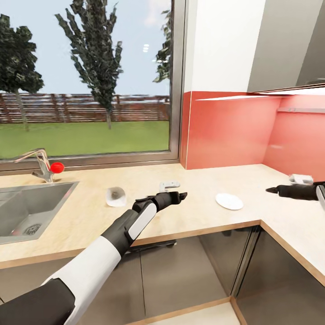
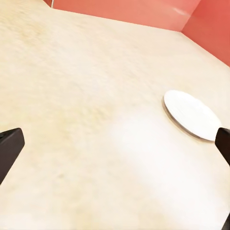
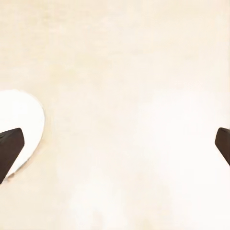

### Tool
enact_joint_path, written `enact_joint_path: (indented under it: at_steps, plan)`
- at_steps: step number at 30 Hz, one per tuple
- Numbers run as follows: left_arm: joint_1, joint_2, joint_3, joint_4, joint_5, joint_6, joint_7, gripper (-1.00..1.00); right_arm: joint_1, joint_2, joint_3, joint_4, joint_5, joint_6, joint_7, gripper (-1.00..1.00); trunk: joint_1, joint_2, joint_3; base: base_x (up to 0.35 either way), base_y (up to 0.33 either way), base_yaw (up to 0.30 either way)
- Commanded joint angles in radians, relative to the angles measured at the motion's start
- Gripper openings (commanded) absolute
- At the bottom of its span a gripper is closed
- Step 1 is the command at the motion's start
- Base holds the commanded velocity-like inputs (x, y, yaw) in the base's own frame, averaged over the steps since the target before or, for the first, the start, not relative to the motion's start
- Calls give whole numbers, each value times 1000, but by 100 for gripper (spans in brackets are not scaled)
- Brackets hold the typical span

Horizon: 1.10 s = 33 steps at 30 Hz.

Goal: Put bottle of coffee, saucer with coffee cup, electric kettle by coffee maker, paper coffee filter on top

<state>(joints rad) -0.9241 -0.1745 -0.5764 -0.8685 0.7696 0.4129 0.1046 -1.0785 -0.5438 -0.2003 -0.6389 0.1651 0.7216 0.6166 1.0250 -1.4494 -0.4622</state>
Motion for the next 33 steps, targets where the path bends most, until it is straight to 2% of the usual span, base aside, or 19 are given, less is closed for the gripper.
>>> enact_joint_path:
  at_steps: [1,2,3,5,8,11,15,17,20,30,33]
  plan:
    - [-1,0,-2,2,11,3,9,100,-17,3,-25,-1,9,33,9,100,0,-1,-1,0,0,0]
    - [-1,0,-2,14,11,1,9,100,-33,5,-38,-1,-1,62,9,100,0,-1,-1,0,0,0]
    - [-1,0,-2,29,12,-10,9,100,-44,7,-45,0,-29,84,7,100,0,-1,-1,0,0,0]
    - [-1,0,-2,66,13,-57,8,100,-54,8,-51,1,-122,118,-5,100,0,-1,-1,0,0,0]
    - [-1,0,-1,86,13,-73,8,100,-56,10,-53,7,-162,139,-18,100,0,-1,-1,0,0,0]
    - [-1,0,0,90,22,-76,10,100,-57,11,-53,40,-172,145,-21,100,0,-1,-1,0,0,0]
    - [-1,0,1,92,67,-77,15,100,-57,12,-52,66,-173,146,-23,100,0,-1,-1,97,0,0]
    - [-1,0,1,92,76,-77,16,100,-57,12,-52,81,-174,147,-29,100,0,-1,-1,192,0,0]
    - [-1,0,1,98,81,-78,17,100,-57,11,-55,155,-174,147,-36,100,0,-1,-1,217,0,0]
    - [-1,0,-1,128,80,-78,18,100,-57,6,-57,194,-174,147,-39,100,0,-1,-1,229,-36,0]
    - [-1,0,-26,134,80,-79,18,100,-57,4,-55,199,-174,147,-38,100,0,-1,-1,29,-15,0]
